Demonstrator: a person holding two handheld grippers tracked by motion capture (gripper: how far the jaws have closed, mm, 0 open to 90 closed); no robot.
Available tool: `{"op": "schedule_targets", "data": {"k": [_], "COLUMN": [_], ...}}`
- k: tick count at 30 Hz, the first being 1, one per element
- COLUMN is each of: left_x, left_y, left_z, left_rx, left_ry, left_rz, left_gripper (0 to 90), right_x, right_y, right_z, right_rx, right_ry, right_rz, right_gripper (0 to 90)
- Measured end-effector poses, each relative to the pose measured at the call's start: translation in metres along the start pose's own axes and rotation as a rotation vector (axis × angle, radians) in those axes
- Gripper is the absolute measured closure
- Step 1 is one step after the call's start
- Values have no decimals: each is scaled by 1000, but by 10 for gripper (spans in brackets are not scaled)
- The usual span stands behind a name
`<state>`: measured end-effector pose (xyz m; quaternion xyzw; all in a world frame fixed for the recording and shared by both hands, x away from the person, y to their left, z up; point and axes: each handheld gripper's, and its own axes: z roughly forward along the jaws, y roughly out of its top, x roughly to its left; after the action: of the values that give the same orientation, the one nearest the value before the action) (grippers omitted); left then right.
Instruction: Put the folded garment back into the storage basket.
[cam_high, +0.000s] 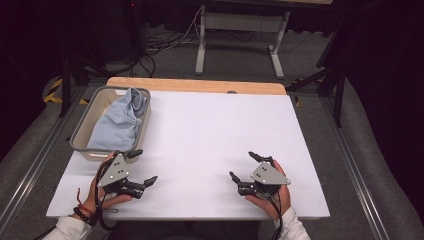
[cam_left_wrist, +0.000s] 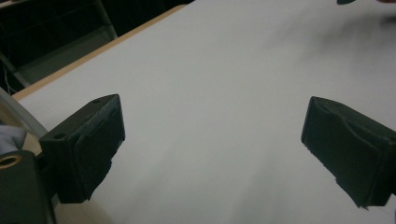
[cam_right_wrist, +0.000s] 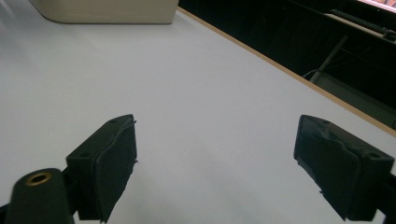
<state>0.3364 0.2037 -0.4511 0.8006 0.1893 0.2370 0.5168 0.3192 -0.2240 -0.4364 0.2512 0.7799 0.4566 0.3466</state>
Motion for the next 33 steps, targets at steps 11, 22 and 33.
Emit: {"op": "schedule_targets", "data": {"k": [11, 22, 33], "left_x": [-5, -2, -2], "left_y": [-7, -6, -6], "left_z": [0, -1, -2], "left_rx": [33, 16, 26], "left_ry": [19, 10, 17], "left_rz": [-7, -24, -13], "left_gripper": [46, 48, 48], "right_x": [4, 2, 4], "right_y": [-14, -12, -9], "right_z": [-3, -4, -3], "right_rx": [-9, -21, -18], "right_ry": [-9, -11, -25], "right_rz": [40, 51, 20], "right_gripper": [118, 122, 124]}}
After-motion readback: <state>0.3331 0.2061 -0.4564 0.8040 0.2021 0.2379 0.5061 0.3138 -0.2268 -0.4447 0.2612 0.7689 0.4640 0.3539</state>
